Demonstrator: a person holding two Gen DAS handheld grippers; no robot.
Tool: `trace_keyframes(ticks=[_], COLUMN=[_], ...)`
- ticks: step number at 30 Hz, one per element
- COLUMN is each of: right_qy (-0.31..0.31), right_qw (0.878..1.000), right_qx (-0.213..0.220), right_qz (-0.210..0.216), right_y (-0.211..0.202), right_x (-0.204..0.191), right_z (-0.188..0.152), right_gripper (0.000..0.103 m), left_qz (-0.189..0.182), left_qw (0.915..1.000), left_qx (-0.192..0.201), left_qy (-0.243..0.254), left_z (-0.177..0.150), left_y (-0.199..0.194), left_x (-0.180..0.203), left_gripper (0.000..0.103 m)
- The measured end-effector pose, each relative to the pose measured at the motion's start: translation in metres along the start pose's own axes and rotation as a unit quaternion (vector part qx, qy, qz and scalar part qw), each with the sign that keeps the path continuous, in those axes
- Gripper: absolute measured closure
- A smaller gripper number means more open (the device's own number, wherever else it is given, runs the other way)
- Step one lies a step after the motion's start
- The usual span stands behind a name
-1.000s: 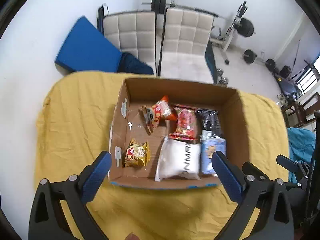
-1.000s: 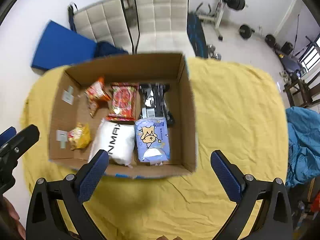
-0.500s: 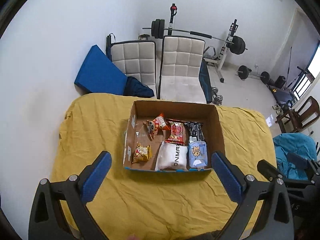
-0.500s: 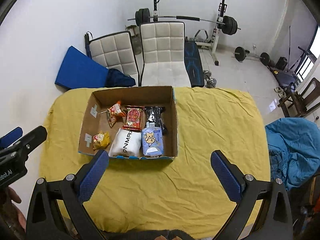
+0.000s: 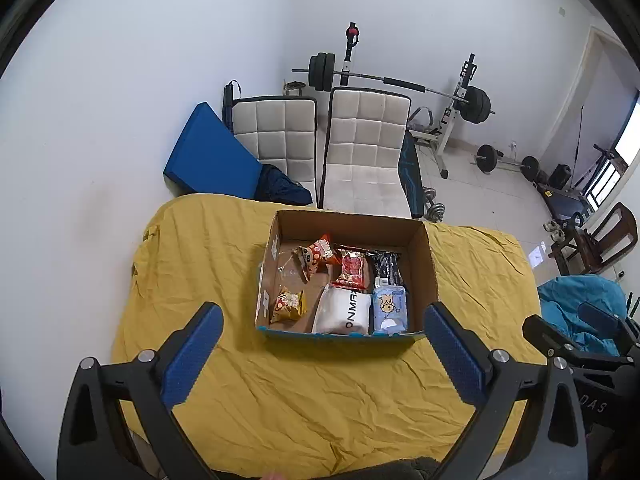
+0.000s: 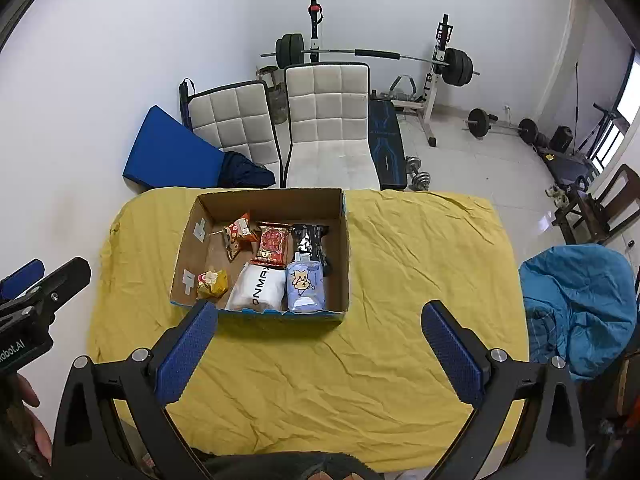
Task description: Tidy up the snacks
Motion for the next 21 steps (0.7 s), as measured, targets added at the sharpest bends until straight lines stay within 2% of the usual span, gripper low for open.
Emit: trace_keyframes(ticks=[21], right_qy=[-0.002], right_qw=[1.000], right_qx=[0.014], right_qz=[-0.006], right_y=[-0.014], right_x=[-0.002], right_z=[-0.004], right_gripper=[0.000], left_qz=[0.001], left_qw=[0.9999], left_qx=[-0.007], left_qy=[0.013], left_z=[-0.010], left_y=[-0.004], left_x=[0.000], left_gripper=[0.000])
Point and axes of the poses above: each gripper's, at about its wrist camera, not at the fingertips, and y roughly the way its jaws point, x to its right, z to its top, the point moved 5 cm from there along y, roughly the way its jaws point, and after that the axes turned 6 degrees about y, right-handed, at the moved point
